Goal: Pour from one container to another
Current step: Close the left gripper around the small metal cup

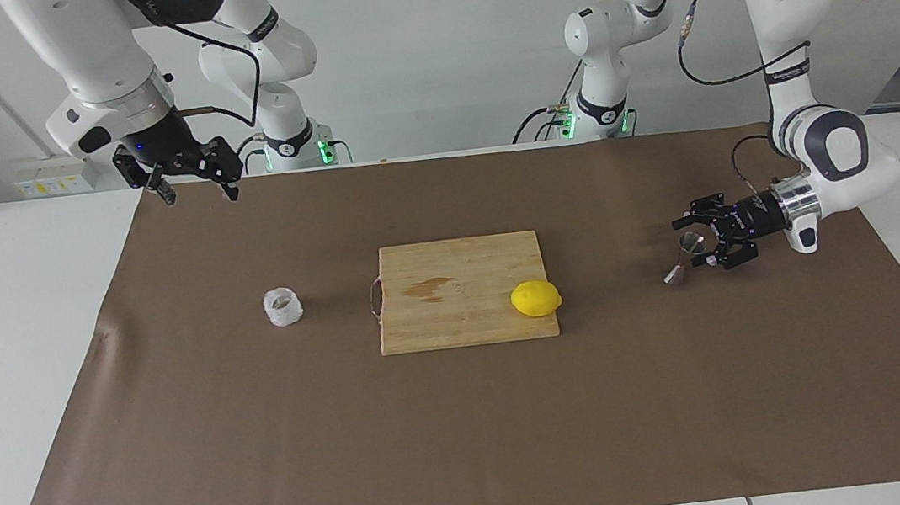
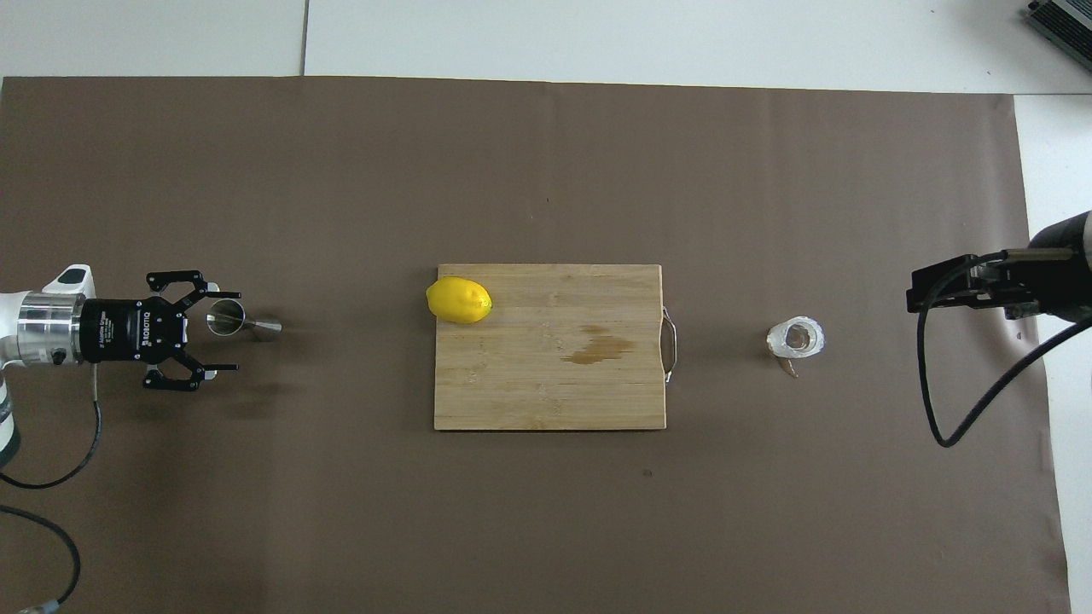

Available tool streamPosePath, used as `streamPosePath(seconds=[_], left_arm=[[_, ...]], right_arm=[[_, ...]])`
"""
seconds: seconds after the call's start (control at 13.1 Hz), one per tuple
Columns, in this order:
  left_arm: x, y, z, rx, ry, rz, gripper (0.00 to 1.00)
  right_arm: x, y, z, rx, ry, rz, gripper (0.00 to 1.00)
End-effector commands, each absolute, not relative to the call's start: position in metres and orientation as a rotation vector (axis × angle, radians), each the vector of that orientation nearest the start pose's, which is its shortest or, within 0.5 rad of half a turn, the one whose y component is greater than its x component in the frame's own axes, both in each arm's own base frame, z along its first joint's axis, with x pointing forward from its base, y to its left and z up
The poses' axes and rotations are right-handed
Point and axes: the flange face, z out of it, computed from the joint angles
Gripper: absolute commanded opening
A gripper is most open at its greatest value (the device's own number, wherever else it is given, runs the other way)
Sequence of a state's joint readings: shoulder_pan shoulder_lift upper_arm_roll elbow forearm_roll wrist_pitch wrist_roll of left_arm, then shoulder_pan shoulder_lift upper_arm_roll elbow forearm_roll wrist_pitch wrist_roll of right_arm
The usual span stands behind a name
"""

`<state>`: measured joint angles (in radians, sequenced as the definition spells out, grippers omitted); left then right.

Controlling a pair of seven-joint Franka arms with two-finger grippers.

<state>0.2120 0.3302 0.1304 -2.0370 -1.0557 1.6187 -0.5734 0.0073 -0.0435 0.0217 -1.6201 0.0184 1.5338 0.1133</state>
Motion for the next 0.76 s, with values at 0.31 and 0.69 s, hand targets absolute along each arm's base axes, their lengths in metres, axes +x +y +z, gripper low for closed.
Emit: streamPosePath(seconds=[0.31, 0.69], left_arm=[[0.5307, 0.0882, 0.289, 1.55, 1.425, -0.935, 1.0], [0.529, 0.0874, 0.2907, 1.544, 1.412, -0.954, 0.96]], right_arm=[[0.5296, 0.0145, 0.6227, -3.118, 0.117, 0.059, 1.0], [0.5296, 0.0145, 0.6234, -3.118, 0.117, 0.057, 1.0]])
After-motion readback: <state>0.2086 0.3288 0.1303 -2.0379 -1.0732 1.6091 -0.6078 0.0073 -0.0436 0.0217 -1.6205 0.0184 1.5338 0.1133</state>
